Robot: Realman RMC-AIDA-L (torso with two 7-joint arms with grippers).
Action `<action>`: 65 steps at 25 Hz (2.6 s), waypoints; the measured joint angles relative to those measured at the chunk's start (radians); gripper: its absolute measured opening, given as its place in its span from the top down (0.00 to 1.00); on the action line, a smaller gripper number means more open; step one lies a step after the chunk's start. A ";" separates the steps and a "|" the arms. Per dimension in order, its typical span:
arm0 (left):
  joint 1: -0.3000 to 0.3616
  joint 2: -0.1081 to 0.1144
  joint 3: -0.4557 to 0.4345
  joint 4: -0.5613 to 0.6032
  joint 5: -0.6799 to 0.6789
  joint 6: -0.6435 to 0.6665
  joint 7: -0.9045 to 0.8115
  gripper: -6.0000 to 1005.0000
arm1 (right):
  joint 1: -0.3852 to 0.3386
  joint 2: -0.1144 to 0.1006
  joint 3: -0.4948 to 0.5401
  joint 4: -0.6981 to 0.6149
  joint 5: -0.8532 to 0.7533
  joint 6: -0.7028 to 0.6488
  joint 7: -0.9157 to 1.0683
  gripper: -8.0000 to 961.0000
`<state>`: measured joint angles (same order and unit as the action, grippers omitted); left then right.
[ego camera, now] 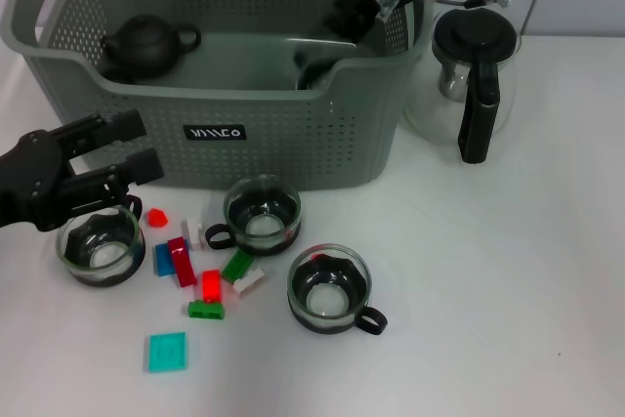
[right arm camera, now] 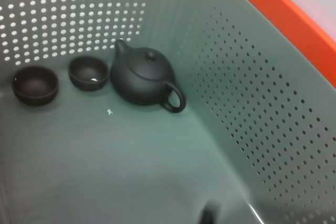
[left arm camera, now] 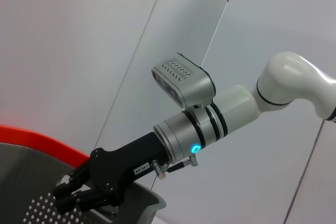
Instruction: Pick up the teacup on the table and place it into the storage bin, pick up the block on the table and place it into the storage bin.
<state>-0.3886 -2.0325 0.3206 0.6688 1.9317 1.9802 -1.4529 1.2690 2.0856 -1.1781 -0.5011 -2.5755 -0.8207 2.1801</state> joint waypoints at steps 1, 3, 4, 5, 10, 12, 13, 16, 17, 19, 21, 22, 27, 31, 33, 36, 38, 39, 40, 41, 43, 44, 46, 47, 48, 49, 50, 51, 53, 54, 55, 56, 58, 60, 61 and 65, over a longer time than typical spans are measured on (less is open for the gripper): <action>0.000 0.000 0.000 0.000 0.000 0.000 0.000 0.21 | 0.000 0.000 0.000 0.000 0.000 0.000 0.000 0.86; 0.000 0.000 0.000 0.000 0.000 -0.001 0.000 0.21 | 0.001 0.000 0.000 -0.001 0.000 -0.001 0.001 0.78; 0.000 0.000 0.000 0.000 -0.001 -0.001 0.000 0.21 | 0.001 0.000 0.000 -0.004 0.000 -0.002 0.001 0.74; 0.000 0.000 0.000 0.000 -0.001 -0.002 0.000 0.21 | 0.000 0.001 0.000 -0.011 0.000 -0.003 0.005 0.71; 0.001 0.000 -0.001 0.000 -0.001 -0.003 0.000 0.21 | -0.050 -0.001 0.018 -0.203 0.011 -0.093 0.061 0.56; 0.000 0.000 -0.002 0.000 -0.006 -0.001 0.000 0.21 | -0.078 -0.005 0.037 -0.339 0.029 -0.177 0.094 0.49; 0.000 0.000 -0.002 0.000 -0.011 -0.001 0.000 0.21 | -0.085 -0.008 0.049 -0.389 0.043 -0.220 0.105 0.50; 0.001 0.000 -0.002 0.000 -0.025 -0.002 0.000 0.21 | -0.106 -0.019 0.100 -0.522 0.110 -0.369 0.130 0.50; 0.001 0.001 -0.002 0.000 -0.028 -0.003 -0.001 0.21 | -0.111 -0.022 0.116 -0.551 0.134 -0.415 0.136 0.50; 0.001 0.002 -0.002 0.000 -0.035 -0.004 -0.004 0.21 | -0.126 -0.034 0.153 -0.611 0.198 -0.512 0.141 0.50; 0.003 0.004 -0.002 0.000 -0.042 -0.005 -0.005 0.21 | -0.143 -0.045 0.174 -0.652 0.259 -0.609 0.148 0.50; 0.004 0.005 -0.002 0.000 -0.046 -0.006 -0.006 0.21 | -0.150 -0.052 0.179 -0.667 0.281 -0.648 0.153 0.50; 0.005 0.007 -0.002 0.000 -0.050 -0.005 -0.007 0.21 | -0.172 -0.070 0.183 -0.720 0.334 -0.874 0.173 0.50; 0.001 0.008 -0.002 0.000 -0.051 -0.005 -0.007 0.21 | -0.176 -0.070 0.169 -0.735 0.333 -1.027 0.168 0.50; -0.001 0.008 -0.002 0.000 -0.051 -0.003 -0.007 0.21 | -0.178 -0.069 0.143 -0.734 0.331 -1.069 0.167 0.50; -0.002 0.008 -0.002 0.000 -0.051 -0.003 -0.007 0.21 | -0.191 -0.066 0.064 -0.725 0.315 -1.081 0.167 0.50; -0.002 0.008 -0.002 0.000 -0.051 -0.004 -0.007 0.21 | -0.199 -0.055 0.009 -0.724 0.275 -1.064 0.167 0.50; -0.002 0.008 -0.002 0.000 -0.051 -0.005 -0.007 0.21 | -0.202 -0.045 -0.019 -0.724 0.246 -1.053 0.167 0.50; -0.002 0.008 -0.002 0.000 -0.051 -0.005 -0.006 0.21 | -0.205 -0.032 -0.048 -0.724 0.205 -1.039 0.165 0.50; -0.002 0.008 -0.002 0.000 -0.051 -0.005 -0.006 0.21 | -0.206 -0.016 -0.076 -0.724 0.163 -1.024 0.160 0.50; -0.004 0.008 -0.002 0.000 -0.051 -0.006 -0.006 0.21 | -0.209 0.011 -0.138 -0.722 0.098 -0.996 0.150 0.50; -0.005 0.008 -0.002 0.000 -0.051 -0.006 -0.005 0.21 | -0.212 0.019 -0.172 -0.718 0.080 -0.980 0.148 0.50; -0.006 0.008 -0.002 0.000 -0.051 -0.006 -0.004 0.21 | -0.218 0.020 -0.250 -0.698 0.085 -0.932 0.152 0.50; -0.006 0.007 -0.002 -0.002 -0.051 -0.006 -0.004 0.21 | -0.220 0.019 -0.276 -0.685 0.096 -0.909 0.155 0.50; -0.006 0.007 -0.002 -0.002 -0.051 -0.005 -0.003 0.21 | -0.221 0.019 -0.289 -0.670 0.105 -0.888 0.156 0.50; -0.005 0.006 -0.001 -0.004 -0.051 -0.006 -0.003 0.21 | -0.221 0.019 -0.296 -0.652 0.113 -0.867 0.156 0.50; -0.005 0.005 -0.002 -0.007 -0.051 -0.006 -0.002 0.21 | -0.221 0.019 -0.299 -0.632 0.119 -0.850 0.156 0.50; -0.005 0.005 -0.002 -0.008 -0.051 -0.006 -0.002 0.21 | -0.220 0.019 -0.300 -0.606 0.126 -0.831 0.154 0.50; -0.006 0.006 -0.002 -0.017 -0.051 -0.006 -0.002 0.21 | -0.217 0.018 -0.299 -0.554 0.143 -0.800 0.150 0.50; -0.006 0.007 -0.001 -0.021 -0.051 -0.006 -0.001 0.21 | -0.215 0.017 -0.299 -0.531 0.152 -0.784 0.147 0.50; -0.006 0.008 -0.002 -0.022 -0.051 -0.006 -0.001 0.21 | -0.215 0.016 -0.298 -0.506 0.159 -0.771 0.144 0.50; -0.007 0.009 -0.001 -0.022 -0.051 -0.006 -0.001 0.21 | -0.214 0.016 -0.297 -0.485 0.164 -0.757 0.143 0.50; -0.008 0.009 -0.002 -0.022 -0.051 -0.007 -0.001 0.21 | -0.214 0.016 -0.297 -0.455 0.166 -0.734 0.142 0.50; -0.009 0.009 -0.002 -0.023 -0.051 -0.008 -0.001 0.21 | -0.214 0.016 -0.299 -0.432 0.167 -0.717 0.142 0.50; -0.009 0.009 -0.002 -0.023 -0.051 -0.008 -0.001 0.21 | -0.214 0.016 -0.301 -0.422 0.168 -0.711 0.140 0.50; -0.009 0.007 -0.002 -0.024 -0.051 -0.009 0.000 0.21 | -0.213 0.019 -0.305 -0.385 0.184 -0.701 0.120 0.50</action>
<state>-0.3973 -2.0258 0.3190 0.6445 1.8806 1.9708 -1.4533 1.0558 2.1044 -1.4829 -0.8864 -2.3920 -1.5212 2.3002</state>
